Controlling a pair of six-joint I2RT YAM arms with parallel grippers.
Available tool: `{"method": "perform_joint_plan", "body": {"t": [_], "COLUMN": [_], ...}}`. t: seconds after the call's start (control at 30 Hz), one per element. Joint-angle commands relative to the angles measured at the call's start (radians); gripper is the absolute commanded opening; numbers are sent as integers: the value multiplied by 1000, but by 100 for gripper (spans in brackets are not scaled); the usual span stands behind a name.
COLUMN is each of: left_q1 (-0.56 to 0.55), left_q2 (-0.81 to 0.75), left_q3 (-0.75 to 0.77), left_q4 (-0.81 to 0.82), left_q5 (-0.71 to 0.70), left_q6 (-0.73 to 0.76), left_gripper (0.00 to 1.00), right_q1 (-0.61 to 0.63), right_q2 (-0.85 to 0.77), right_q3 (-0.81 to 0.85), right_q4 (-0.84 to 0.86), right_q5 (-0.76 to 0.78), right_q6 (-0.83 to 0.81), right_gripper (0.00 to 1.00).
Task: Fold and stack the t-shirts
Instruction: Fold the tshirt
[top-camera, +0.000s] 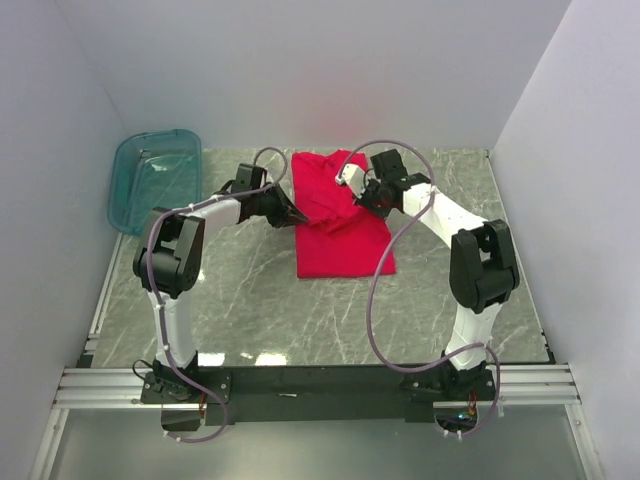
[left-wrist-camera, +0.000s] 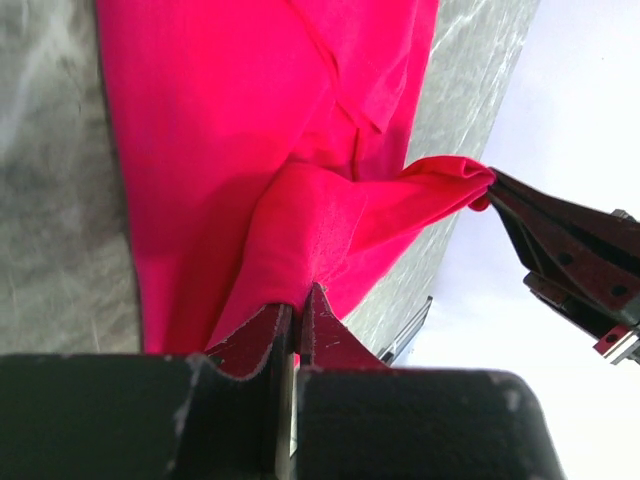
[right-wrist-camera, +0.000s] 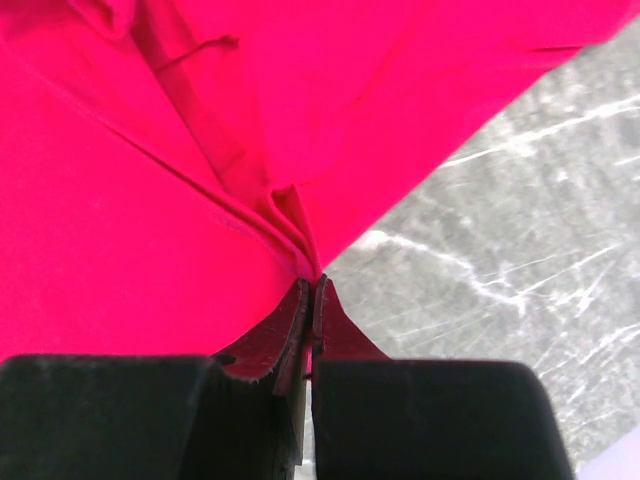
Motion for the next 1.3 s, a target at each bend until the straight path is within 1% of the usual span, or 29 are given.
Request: {"method": "perform_joint_plan", "body": {"t": [0.0,0.23,0.67,0.77,0.8,0.83,0.87,0.9,0.93,0.97,1.0,1.03,1.07,1.13,1.2,1.23,1.27], "left_q1": [12,28,36,38,38,41,44,47,51,62,67,77,81,87,85,87,87], "left_q2": [20,69,112,133,140,144,144,140,128,102,88,60,49,28,-17,-38,-85], "left_q3": [63,132,187,216,242,256,268,284,284,281,281,282,284,293,270,250,227], "left_q4": [-8,-34,-60,-63,-74,-82,-88,-98,-91,-77,-63,-48,-40,-48,-48,-40,-40], "left_q5": [24,19,22,30,28,19,6,-16,-66,-89,-116,-143,-154,-166,-183,-182,-176], "left_q6": [31,34,42,40,39,37,40,42,43,42,42,46,51,75,104,138,159], "left_gripper": [1,1,1,3,7,13,20,32,37,41,49,50,52,52,52,52,53], "right_q1": [-9,-19,-28,-28,-29,-28,-28,-31,-35,-36,-45,-51,-57,-66,-75,-88,-97], "right_q2": [36,110,144,159,164,173,179,188,208,216,219,210,201,166,139,103,78], "right_q3": [81,142,171,188,197,200,200,220,235,251,265,262,240,217,194,188,180], "right_q4": [38,16,24,21,27,38,91,108,116,124,128,137,145,159,133,99,3], "right_q5": [40,78,78,83,87,127,167,219,300,319,329,316,308,293,213,140,48], "right_q6": [36,59,77,88,97,139,187,231,300,325,345,364,367,361,336,262,202], "right_gripper": [0,0,0,0,8,15,21,30,35,38,41,46,60,63,64,64,63]}}
